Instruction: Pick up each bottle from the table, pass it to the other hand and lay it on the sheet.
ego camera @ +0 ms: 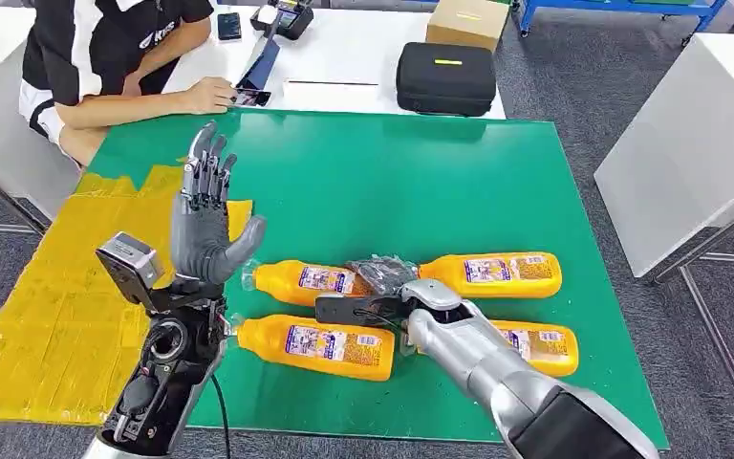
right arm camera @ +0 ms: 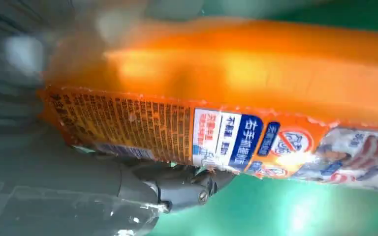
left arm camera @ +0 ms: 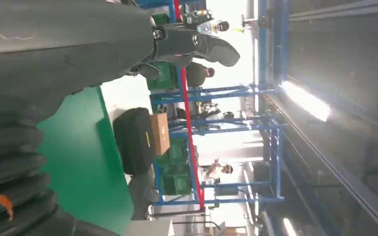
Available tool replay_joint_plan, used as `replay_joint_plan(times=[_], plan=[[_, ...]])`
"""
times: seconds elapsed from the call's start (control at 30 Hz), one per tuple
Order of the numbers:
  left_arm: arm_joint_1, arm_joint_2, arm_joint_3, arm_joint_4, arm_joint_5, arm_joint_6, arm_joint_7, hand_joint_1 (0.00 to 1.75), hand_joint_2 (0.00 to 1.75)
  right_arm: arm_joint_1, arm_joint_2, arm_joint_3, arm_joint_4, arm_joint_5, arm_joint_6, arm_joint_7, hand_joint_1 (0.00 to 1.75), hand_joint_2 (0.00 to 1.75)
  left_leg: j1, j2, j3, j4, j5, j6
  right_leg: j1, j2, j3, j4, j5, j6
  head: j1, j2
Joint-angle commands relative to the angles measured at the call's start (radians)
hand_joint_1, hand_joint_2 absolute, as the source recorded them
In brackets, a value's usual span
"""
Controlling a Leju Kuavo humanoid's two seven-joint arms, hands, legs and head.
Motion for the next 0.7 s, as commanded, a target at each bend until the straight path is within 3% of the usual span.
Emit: replay_joint_plan(times=[0.03, 0.07, 0.17, 0.37, 0.57, 0.7], plan=[[0.012, 0.025, 0.013, 0.001, -0.012, 0.009, 0.012, 0.0, 1.75, -0.02, 0.009, -0.062, -0.026, -0.037, -0.09, -0.029, 1.75, 1.75, 0.0, 0.0, 0.005, 0.002, -0.004, 0.001, 0.0, 0.002, 0.004, 0.002, -0.003, -0.007, 0.0, 0.0], [0.012, 0.025, 0.013, 0.001, -0.012, 0.009, 0.012, 0.0, 1.75, -0.018, 0.009, -0.062, -0.025, -0.037, -0.09, -0.029, 1.75, 1.75, 0.0, 0.0, 0.004, 0.001, -0.003, 0.001, 0.0, 0.002, 0.003, 0.001, -0.003, -0.006, 0.0, 0.0], [0.036, 0.026, 0.023, -0.037, -0.041, 0.021, 0.035, 0.0, 1.75, -0.003, 0.011, -0.165, -0.126, -0.122, -0.252, -0.087, 1.75, 1.75, 0.0, 0.0, 0.002, 0.0, -0.002, 0.001, 0.0, 0.001, 0.001, 0.0, -0.001, -0.004, 0.0, 0.0], [0.035, 0.035, 0.01, -0.075, -0.049, -0.036, 0.072, 0.0, 1.75, 0.114, -0.023, -0.262, -0.468, -0.215, -0.382, -0.119, 1.75, 1.75, 0.0, -0.001, 0.004, 0.002, -0.005, 0.001, 0.001, 0.001, 0.004, 0.002, -0.004, -0.007, 0.0, 0.0], [0.034, 0.035, 0.011, -0.084, -0.046, -0.04, 0.077, 0.0, 1.75, 0.13, -0.027, -0.256, -0.49, -0.215, -0.383, -0.117, 1.75, 1.75, 0.0, -0.001, 0.0, 0.0, -0.001, 0.0, 0.0, 0.0, 0.001, 0.0, -0.001, -0.003, 0.0, 0.0], [0.006, 0.041, 0.002, -0.061, 0.041, -0.153, 0.165, 0.0, 1.75, 0.193, -0.013, -0.313, -0.6, -0.292, -0.472, -0.189, 1.75, 1.75, 0.0, -0.002, 0.004, 0.001, -0.004, 0.0, 0.001, 0.0, 0.004, 0.002, -0.004, -0.007, 0.0, 0.0]])
